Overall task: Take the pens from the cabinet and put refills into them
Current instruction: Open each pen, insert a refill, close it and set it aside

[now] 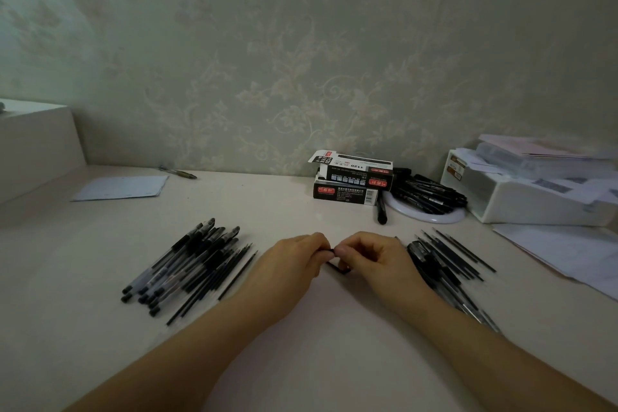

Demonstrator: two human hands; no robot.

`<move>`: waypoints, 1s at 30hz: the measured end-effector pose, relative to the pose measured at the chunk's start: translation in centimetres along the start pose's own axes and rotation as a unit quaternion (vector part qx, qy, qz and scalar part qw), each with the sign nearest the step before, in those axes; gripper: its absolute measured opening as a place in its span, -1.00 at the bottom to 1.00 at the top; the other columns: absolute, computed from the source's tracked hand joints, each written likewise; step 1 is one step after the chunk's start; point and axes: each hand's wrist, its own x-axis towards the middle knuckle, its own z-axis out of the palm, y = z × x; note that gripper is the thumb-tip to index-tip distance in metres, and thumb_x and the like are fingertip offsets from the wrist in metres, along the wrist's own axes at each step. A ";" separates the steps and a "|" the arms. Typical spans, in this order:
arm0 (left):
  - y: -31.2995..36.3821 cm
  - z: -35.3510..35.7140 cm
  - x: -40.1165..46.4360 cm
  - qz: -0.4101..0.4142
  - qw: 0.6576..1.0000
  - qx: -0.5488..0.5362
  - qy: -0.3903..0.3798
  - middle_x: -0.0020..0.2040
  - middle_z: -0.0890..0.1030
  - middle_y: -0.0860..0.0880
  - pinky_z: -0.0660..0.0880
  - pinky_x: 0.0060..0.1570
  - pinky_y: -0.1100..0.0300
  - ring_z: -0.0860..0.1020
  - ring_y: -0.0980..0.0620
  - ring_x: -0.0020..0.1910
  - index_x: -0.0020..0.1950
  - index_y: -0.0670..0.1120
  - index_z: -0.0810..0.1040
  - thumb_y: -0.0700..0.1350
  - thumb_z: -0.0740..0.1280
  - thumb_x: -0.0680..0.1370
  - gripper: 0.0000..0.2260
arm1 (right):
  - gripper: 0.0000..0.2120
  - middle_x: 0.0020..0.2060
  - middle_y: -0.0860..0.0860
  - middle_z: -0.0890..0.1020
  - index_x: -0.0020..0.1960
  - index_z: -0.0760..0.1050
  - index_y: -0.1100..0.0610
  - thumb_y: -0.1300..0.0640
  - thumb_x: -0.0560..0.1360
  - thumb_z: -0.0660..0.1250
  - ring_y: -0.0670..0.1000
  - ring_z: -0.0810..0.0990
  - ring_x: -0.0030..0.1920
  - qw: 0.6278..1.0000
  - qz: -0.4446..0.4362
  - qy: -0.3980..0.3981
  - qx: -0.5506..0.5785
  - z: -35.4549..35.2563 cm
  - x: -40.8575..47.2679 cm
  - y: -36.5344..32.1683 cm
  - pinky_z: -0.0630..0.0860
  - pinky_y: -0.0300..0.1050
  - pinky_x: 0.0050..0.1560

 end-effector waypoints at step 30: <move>-0.5 0.5 -0.2 0.028 0.999 0.017 0.036 -0.15 0.51 0.12 0.49 -0.18 -0.01 0.47 0.12 -0.20 0.04 0.05 0.57 0.02 0.23 0.60 -0.85 | -0.97 -0.20 -0.14 0.68 -0.11 0.62 -0.02 0.10 0.49 0.44 -0.05 0.60 -0.18 0.999 -0.016 0.026 -0.012 0.1 0.2 0.5 0.48 -0.29 -0.20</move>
